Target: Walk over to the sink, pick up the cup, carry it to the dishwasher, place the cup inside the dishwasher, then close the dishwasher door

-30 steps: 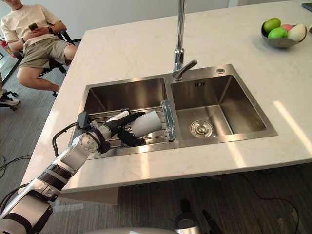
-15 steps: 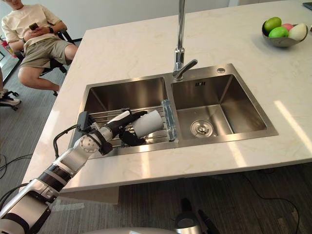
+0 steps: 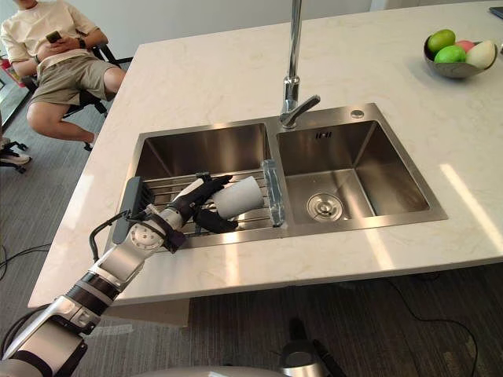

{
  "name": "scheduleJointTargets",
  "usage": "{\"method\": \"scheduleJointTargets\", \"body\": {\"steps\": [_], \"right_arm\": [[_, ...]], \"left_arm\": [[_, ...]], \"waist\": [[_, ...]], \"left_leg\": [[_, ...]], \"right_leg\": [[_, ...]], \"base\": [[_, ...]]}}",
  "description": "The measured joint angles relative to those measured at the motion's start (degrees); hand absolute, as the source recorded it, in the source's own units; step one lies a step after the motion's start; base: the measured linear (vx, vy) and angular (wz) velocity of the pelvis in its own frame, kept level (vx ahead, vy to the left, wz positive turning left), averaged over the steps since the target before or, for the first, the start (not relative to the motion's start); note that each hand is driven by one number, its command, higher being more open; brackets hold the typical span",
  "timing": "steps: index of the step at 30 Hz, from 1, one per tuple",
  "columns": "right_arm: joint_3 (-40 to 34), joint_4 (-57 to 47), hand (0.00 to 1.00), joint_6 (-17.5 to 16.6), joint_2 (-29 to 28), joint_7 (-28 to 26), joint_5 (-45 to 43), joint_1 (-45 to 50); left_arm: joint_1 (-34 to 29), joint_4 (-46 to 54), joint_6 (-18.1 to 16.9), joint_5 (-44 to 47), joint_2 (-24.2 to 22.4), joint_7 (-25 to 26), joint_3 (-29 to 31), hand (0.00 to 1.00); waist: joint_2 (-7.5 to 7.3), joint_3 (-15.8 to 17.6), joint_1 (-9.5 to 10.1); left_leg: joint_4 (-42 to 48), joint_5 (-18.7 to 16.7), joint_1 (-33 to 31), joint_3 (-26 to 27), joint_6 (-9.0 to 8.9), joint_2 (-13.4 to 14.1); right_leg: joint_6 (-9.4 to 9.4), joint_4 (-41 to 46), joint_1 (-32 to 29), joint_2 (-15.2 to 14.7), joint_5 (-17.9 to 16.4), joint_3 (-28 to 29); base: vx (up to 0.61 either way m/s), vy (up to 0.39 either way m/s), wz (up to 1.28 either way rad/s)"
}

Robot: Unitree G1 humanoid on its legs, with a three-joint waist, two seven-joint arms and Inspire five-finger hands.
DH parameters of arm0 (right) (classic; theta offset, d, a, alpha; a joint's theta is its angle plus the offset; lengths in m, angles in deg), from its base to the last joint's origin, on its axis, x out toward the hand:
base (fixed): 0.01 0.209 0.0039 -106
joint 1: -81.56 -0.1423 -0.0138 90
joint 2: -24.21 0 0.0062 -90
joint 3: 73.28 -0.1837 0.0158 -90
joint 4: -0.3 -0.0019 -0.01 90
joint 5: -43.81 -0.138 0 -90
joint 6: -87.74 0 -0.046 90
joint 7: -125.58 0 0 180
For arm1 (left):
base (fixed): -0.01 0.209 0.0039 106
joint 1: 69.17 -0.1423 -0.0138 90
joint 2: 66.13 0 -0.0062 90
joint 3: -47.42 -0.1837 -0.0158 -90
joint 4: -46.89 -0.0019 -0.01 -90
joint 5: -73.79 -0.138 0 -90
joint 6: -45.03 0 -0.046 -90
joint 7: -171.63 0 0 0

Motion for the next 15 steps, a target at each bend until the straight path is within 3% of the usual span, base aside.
{"method": "scheduleJointTargets", "body": {"steps": [1, 10, 15], "right_arm": [[0.3, 0.0, 1.00, 0.0, 0.0, 0.2, -0.1, 0.0], [1.4, -0.2, 1.00, 0.1, -0.1, 0.7, -0.2, 0.0], [2.3, -0.1, 1.00, 0.1, 0.0, 0.7, -1.5, 0.2]], "left_arm": [[0.0, 0.0, 0.0, 0.0, -0.1, 0.0, 0.0, 0.00], [0.2, -0.1, -0.5, -8.6, -1.2, 1.3, 2.2, 0.00], [0.2, 0.0, -2.6, -12.6, -1.7, 1.0, 1.5, 0.00]], "waist": [[-0.07, 0.0, 0.02], [-0.85, -0.3, 0.09], [-0.96, -0.3, 0.43]], "left_leg": [[0.0, 0.0, 0.0, 0.0, 0.00, 0.0], [0.0, 0.0, 0.1, 0.2, -0.04, 0.2], [0.1, 0.0, 0.0, 0.2, -0.04, 0.2]], "right_leg": [[0.00, 0.0, 0.0, 0.0, 0.0, 0.0], [-0.02, 0.1, -0.1, 0.0, 0.0, 0.1], [-0.05, 0.3, -0.2, 0.0, 0.0, 0.0]], "base": [[0.00, 0.000, 0.00], [0.00, 0.000, 0.00], [0.00, 0.000, 0.00]]}}
